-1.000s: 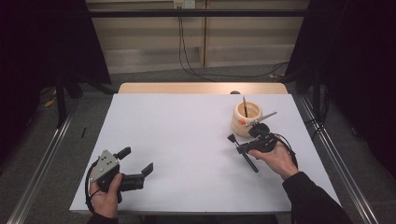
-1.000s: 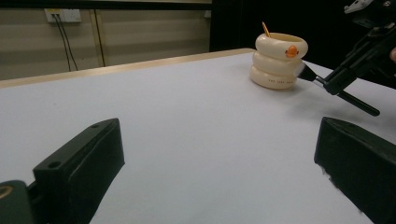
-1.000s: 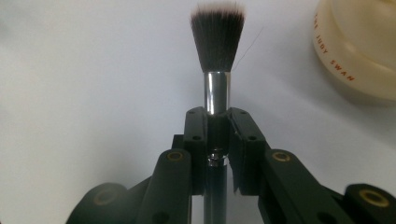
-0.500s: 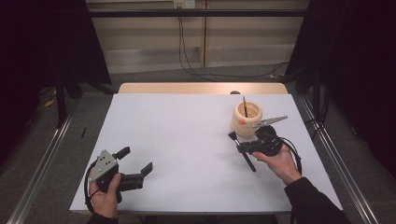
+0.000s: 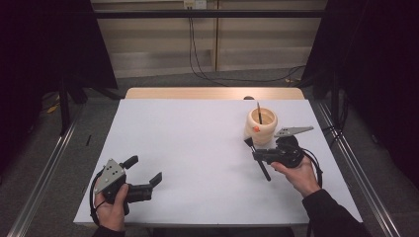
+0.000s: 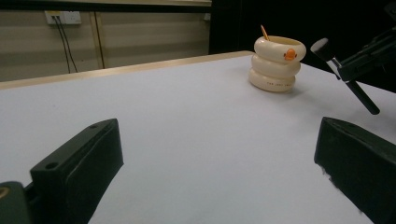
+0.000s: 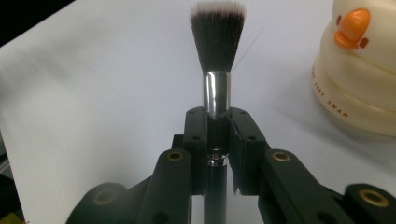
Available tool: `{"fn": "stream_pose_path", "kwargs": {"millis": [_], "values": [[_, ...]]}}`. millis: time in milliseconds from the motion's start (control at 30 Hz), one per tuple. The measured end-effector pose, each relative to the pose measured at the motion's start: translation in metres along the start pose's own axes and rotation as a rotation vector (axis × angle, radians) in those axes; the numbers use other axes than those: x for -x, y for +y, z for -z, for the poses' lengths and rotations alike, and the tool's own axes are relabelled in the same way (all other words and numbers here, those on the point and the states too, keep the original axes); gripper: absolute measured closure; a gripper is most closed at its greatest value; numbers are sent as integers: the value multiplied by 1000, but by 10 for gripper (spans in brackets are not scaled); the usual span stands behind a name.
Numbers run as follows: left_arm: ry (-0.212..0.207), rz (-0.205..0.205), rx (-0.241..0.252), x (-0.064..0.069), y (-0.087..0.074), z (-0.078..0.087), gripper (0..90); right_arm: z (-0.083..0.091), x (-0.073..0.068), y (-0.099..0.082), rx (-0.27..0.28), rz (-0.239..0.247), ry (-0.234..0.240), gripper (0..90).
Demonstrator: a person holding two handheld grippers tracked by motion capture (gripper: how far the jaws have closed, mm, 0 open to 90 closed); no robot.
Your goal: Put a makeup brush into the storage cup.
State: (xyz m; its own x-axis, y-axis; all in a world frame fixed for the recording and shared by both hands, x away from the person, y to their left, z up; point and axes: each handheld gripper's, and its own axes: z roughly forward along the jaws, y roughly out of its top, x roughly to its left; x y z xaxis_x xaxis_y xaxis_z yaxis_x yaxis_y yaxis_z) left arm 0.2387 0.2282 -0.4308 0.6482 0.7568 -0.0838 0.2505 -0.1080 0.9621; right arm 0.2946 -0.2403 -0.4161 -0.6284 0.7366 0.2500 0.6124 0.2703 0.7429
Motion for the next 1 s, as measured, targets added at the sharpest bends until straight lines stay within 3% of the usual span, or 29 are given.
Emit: {"fn": "stream_pose_path", "kwargs": {"millis": [233, 567, 1000], "values": [[4, 0, -3, -1, 0, -1, 10, 7, 0, -1, 94, 15, 8, 782], [2, -12, -6, 1, 0, -1, 10, 15, -3, -1, 176, 40, -15, 782], [11, -12, -5, 0, 0, 0, 10, 27, -5, 1, 279, 54, -3, 782]]}}
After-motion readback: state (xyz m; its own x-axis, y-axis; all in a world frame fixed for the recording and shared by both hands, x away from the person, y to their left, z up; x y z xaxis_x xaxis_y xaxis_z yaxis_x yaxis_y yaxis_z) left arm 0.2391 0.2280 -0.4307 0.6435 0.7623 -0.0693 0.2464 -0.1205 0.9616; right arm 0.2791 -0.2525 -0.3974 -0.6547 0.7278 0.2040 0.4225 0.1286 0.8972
